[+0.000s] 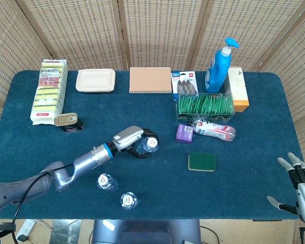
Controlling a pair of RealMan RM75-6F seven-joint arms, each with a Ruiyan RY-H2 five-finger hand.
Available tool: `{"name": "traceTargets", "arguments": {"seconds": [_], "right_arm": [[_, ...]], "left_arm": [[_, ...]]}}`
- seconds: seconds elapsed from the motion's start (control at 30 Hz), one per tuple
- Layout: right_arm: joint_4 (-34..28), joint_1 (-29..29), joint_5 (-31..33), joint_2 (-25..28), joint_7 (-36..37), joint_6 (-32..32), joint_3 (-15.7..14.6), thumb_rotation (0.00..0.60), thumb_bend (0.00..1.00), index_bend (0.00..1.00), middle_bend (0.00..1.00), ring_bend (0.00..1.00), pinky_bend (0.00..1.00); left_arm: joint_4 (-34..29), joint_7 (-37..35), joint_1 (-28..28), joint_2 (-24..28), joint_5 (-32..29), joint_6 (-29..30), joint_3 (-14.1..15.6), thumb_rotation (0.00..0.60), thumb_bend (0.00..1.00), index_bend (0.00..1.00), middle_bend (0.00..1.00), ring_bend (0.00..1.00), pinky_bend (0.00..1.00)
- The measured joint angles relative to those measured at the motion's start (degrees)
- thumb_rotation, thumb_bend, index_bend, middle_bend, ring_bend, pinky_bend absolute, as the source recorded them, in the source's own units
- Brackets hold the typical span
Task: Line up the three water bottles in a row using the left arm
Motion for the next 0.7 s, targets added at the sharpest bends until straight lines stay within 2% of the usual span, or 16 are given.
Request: {"name": "traceTargets", "arguments": {"seconds": [0.3,0.6,0.7], "right_arm": [[0.04,0.36,2.2,-0.44,-0.89,-1.12,0.92,0.6,0.0,0.11,0.0,0.0,0.0],[-0.06,0.2,1.85,-0.32,-0.79,-0.84,0.95,0.6,0.0,0.11,0.0,0.0,0.0],[-0.16,0.03,1.74,-0.24,-0.68,-0.55,0.96,0.6,0.0,0.11,0.0,0.0,0.0]], "left_arm": [[10.92,-7.02,-4.86,-7.77,-1.89,-2.25,0.25,0.6,0.36,0.48,0.51,0.36,0.49],[21.09,-12.78,-8.82,-15.41,-3.39,-3.88,1.25,0.6,0.36,0.48,0.51,0.36,0.49],[22.71,-14.74,-9.82,-16.97,-3.73,-4.05,1.59,0.6,0.37,0.48,0.49,0.32,0.47]]}}
